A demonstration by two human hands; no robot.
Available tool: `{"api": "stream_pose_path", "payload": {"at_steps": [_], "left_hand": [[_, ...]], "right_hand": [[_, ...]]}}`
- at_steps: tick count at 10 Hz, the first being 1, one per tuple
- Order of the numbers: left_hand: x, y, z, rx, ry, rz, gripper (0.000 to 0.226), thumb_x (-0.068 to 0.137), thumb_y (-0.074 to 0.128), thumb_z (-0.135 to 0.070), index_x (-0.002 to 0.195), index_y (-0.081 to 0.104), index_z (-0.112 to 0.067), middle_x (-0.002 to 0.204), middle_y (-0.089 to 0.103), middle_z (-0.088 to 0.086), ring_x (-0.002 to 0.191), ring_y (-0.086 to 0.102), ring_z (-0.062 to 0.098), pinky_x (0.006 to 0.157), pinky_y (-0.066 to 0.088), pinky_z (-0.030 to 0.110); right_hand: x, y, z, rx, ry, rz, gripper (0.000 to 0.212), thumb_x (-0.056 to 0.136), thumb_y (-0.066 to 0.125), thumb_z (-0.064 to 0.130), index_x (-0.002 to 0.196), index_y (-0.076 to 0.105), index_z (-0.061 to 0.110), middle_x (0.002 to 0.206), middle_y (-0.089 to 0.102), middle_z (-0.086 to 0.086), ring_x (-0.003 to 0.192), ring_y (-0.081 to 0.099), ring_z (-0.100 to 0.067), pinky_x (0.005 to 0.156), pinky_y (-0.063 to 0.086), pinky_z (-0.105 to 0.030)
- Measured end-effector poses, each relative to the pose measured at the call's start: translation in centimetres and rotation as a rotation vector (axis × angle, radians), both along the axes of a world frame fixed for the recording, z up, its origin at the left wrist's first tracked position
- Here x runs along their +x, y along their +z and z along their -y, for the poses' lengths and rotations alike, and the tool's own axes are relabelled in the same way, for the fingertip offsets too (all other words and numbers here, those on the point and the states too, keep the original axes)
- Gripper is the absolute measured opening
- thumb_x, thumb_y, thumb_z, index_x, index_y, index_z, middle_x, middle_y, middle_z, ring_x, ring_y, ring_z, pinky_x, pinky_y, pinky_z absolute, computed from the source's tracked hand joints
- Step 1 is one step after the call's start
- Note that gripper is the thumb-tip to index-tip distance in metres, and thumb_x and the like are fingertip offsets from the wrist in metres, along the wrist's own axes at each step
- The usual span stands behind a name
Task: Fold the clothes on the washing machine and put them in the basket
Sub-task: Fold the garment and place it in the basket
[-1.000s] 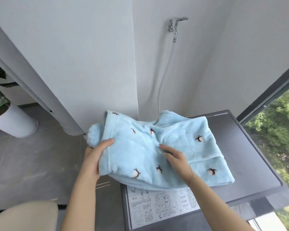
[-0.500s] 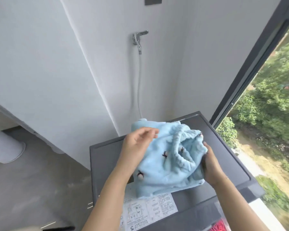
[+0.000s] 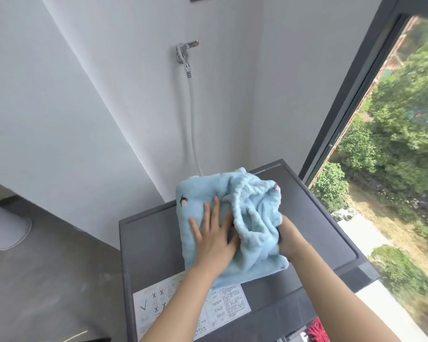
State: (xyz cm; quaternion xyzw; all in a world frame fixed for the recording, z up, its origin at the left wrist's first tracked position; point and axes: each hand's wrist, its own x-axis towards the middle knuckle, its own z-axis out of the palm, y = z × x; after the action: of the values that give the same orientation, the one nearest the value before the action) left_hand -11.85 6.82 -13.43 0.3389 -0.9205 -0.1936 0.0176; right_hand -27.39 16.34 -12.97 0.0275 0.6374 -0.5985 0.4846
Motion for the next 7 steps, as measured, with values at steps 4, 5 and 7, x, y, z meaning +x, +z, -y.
{"api": "stream_pose_path", "payload": {"at_steps": [4, 5, 7], "left_hand": [[-2.7, 3.4, 6.7, -0.193, 0.156, -0.236, 0.047, 0.074, 0.055, 0.001, 0.110, 0.066, -0.028, 0.122, 0.054, -0.003, 0.118, 0.049, 0.022, 0.092, 0.026, 0.037], [-3.4, 3.9, 10.2, -0.134, -0.011, -0.005, 0.049, 0.089, 0.057, -0.023, 0.137, 0.047, -0.032, 0.147, 0.039, -0.005, 0.136, 0.034, 0.018, 0.107, 0.019, 0.038], [-1.2, 2.7, 9.5, 0.037, 0.135, 0.411, 0.072, 0.089, 0.040, -0.066, 0.149, 0.028, -0.028, 0.147, 0.044, 0.003, 0.134, 0.041, 0.027, 0.107, 0.032, 0.043]], "right_hand": [[5.3, -1.1, -7.6, 0.111, -0.056, -0.702, 0.055, 0.087, 0.058, 0.055, 0.066, 0.047, 0.006, 0.057, 0.043, 0.008, 0.056, 0.039, -0.013, 0.055, 0.033, -0.028], [6.2, -1.2, -7.2, 0.139, 0.202, -0.599, 0.073, 0.069, 0.056, 0.080, 0.065, 0.049, 0.008, 0.054, 0.054, 0.005, 0.050, 0.045, -0.014, 0.055, 0.037, -0.027], [5.5, -1.2, -5.5, 0.289, 0.037, -0.738, 0.035, 0.081, 0.068, 0.053, 0.079, 0.056, 0.020, 0.075, 0.060, 0.011, 0.069, 0.056, -0.007, 0.061, 0.041, -0.027]]}}
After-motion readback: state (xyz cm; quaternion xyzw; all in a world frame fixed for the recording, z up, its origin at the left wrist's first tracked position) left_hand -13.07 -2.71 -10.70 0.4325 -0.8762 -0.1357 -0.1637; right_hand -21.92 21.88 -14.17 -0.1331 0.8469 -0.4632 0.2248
